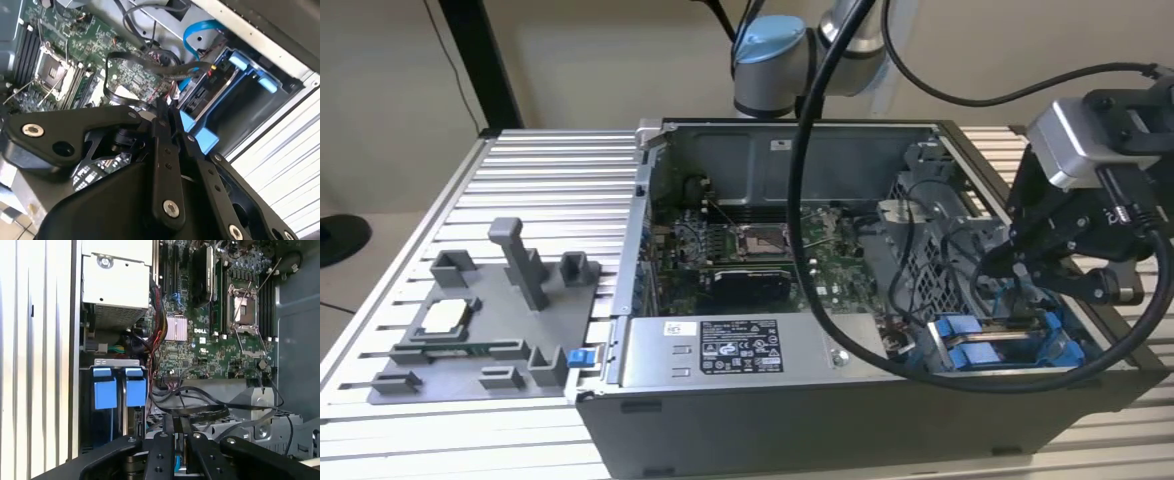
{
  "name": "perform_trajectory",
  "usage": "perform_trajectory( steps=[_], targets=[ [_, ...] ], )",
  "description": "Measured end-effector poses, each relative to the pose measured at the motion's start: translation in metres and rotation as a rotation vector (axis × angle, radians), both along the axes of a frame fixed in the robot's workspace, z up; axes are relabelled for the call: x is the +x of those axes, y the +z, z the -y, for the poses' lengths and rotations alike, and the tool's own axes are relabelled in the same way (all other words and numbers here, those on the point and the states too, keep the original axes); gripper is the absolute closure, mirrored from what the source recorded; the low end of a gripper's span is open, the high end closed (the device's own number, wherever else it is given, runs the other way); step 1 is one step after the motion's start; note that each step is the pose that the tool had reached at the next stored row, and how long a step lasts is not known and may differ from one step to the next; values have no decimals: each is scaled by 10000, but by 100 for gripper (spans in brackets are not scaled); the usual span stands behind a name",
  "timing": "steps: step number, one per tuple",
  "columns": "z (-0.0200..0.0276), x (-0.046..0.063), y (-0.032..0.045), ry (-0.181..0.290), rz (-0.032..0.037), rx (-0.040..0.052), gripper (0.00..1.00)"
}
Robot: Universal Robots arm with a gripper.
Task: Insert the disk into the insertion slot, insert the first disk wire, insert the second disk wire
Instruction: 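Insert the second disk wire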
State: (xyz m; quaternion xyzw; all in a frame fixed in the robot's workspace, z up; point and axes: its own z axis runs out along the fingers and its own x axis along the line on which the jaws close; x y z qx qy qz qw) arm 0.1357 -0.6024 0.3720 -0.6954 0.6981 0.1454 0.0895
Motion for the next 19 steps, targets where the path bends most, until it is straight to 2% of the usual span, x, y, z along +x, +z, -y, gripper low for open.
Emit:
perform_trajectory(
  steps=[11, 13, 16, 19],
  targets=[
    [-1, -1, -1, 1, 0, -7, 100],
    [-1, -2, -5, 2, -1, -95, 100],
    [-1, -2, -21, 1, 3, -323, 100],
    [0, -3, -37, -1, 57, -501, 100]
  ],
)
